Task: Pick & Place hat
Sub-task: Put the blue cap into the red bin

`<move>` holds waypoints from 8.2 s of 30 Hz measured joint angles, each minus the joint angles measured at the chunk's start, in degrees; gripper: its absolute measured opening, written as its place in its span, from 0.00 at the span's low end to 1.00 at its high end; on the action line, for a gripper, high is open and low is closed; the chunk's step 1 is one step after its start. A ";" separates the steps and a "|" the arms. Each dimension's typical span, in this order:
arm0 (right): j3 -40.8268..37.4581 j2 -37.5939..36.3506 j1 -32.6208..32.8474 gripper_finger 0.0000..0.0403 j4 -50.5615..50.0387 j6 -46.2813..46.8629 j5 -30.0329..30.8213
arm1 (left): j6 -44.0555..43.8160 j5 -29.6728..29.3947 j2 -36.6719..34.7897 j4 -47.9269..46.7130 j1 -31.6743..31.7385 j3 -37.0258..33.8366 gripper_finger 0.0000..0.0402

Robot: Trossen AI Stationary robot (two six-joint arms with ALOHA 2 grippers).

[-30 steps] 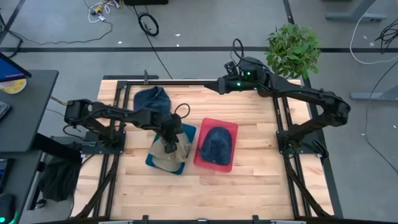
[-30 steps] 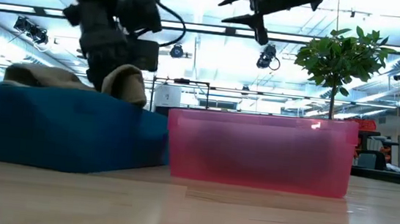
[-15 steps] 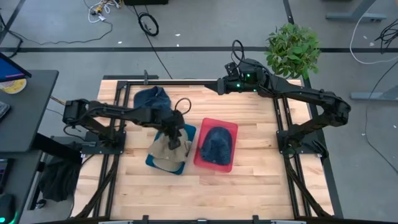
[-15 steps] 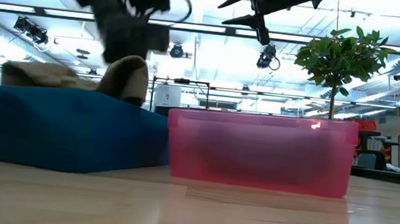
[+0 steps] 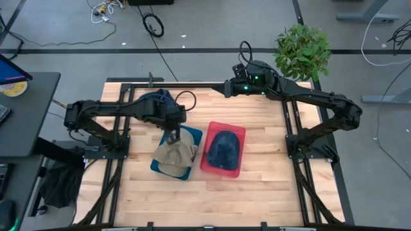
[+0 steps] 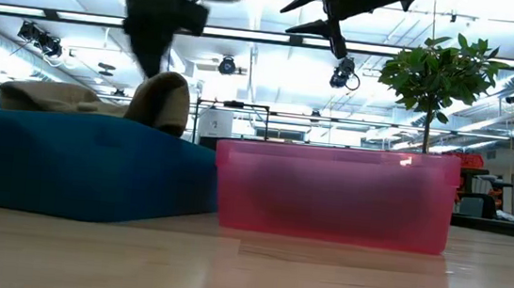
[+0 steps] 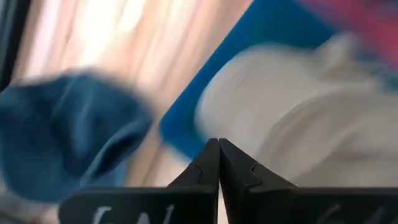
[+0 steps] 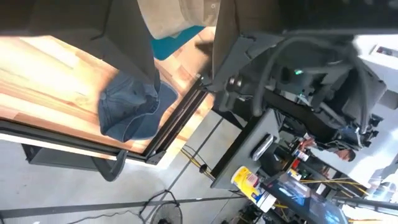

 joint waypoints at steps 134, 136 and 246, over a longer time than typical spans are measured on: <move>0.00 0.11 14.25 0.44 42.39 9.25 -14.82 | -25.49 28.81 -27.64 64.23 2.19 8.75 0.03; 0.00 0.51 14.03 0.46 43.06 9.25 -14.83 | -25.46 29.62 -26.08 66.60 1.25 8.76 0.03; -52.15 -1.10 44.53 0.01 70.64 22.19 46.42 | -10.93 17.46 -31.04 49.63 7.49 8.73 0.44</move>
